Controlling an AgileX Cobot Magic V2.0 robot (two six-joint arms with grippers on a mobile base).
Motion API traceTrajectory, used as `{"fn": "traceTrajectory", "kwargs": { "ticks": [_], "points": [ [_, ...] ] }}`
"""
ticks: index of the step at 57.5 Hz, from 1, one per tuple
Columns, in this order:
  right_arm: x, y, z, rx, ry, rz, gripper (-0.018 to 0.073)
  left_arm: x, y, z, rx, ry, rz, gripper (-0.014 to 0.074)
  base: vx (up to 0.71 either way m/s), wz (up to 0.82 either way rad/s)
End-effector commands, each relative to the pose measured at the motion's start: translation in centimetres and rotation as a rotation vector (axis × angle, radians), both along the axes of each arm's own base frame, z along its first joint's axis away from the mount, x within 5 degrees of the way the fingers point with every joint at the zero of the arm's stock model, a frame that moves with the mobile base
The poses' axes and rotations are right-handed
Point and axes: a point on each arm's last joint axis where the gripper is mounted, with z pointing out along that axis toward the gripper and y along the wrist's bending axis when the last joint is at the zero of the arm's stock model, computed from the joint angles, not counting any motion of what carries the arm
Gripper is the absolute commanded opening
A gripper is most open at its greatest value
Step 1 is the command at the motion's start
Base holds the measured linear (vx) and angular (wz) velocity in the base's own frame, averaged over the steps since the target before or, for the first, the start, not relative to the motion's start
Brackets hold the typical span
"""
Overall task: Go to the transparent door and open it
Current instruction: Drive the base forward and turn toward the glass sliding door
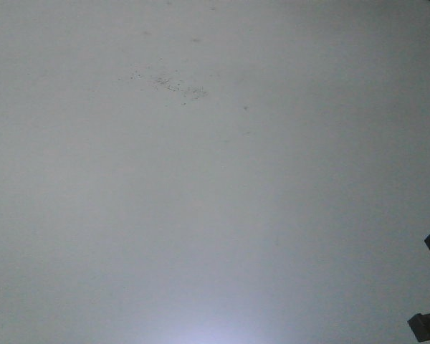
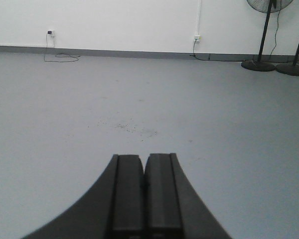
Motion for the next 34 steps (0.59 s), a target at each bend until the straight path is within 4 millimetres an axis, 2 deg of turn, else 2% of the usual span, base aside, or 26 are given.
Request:
{"fn": "traceTrajectory", "kwargs": {
  "ticks": [1,16,34],
  "points": [
    [-0.05,-0.07,0.29,0.005,-0.075,-0.009,-0.0003,0.08,0.07,-0.19,-0.016,-0.065,0.011,-0.0006,0.03,0.05],
    [-0.05,-0.07,0.29,0.005,-0.075,-0.009,-0.0003,0.08,0.07,-0.19,-0.016,-0.065,0.011,-0.0006,0.08,0.14],
    [-0.05,-0.07,0.29,0.005,-0.075,-0.009,-0.0003,0.08,0.07,-0.19,-0.016,-0.065,0.011,-0.0006,0.19,0.34]
  ]
}}
